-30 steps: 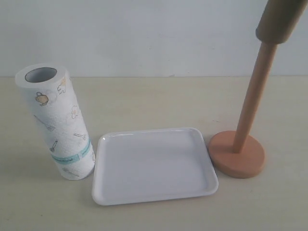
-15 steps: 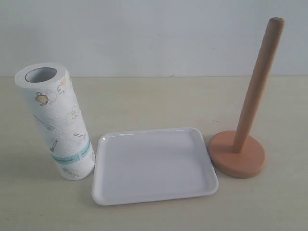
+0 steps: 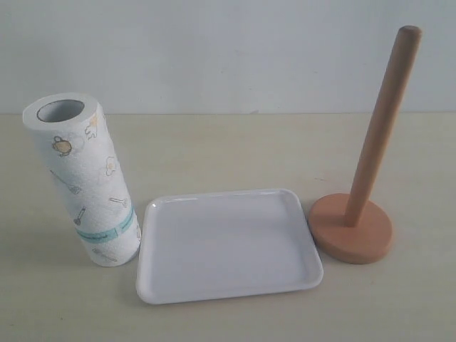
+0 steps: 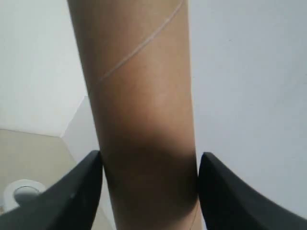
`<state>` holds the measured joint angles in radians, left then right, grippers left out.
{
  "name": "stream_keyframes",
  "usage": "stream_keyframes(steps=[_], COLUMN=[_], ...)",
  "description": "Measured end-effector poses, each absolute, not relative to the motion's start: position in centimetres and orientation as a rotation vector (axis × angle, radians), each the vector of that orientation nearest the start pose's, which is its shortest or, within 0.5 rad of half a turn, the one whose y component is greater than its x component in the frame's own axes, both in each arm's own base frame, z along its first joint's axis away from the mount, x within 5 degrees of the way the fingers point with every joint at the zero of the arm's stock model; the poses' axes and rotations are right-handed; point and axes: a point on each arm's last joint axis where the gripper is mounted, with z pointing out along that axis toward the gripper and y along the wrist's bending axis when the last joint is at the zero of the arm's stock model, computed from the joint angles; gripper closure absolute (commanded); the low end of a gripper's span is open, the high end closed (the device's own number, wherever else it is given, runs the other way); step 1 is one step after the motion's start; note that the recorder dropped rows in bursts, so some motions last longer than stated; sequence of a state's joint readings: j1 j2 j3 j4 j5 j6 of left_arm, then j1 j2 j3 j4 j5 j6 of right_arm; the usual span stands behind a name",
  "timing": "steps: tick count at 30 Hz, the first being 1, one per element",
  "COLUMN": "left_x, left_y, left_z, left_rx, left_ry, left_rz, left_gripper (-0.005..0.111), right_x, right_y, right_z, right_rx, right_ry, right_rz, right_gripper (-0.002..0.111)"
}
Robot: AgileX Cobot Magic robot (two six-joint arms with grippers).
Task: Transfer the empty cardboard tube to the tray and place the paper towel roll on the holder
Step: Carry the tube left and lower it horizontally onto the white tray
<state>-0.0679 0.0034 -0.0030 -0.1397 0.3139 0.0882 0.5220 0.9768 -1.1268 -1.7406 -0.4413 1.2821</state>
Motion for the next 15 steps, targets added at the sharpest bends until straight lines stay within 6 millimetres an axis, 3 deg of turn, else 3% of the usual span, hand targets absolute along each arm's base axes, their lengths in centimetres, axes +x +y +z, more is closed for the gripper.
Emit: stream_keyframes(steps=[6,15], left_x=[5.4,5.4], left_y=[-0.8,-0.8], left_z=[18.6,18.6], left_rx=[0.052,0.052], left_ry=[1.796,1.796], left_rz=[-0.119,-0.119], left_gripper=[0.103,0.103], right_x=[17.0,20.7], right_y=[16.9,21.2], right_z=[44.5,39.6], right_rx=[-1.075,-1.139], right_ry=[1.127,1.293], right_rz=[0.451,0.462], right_gripper=[0.108,0.108])
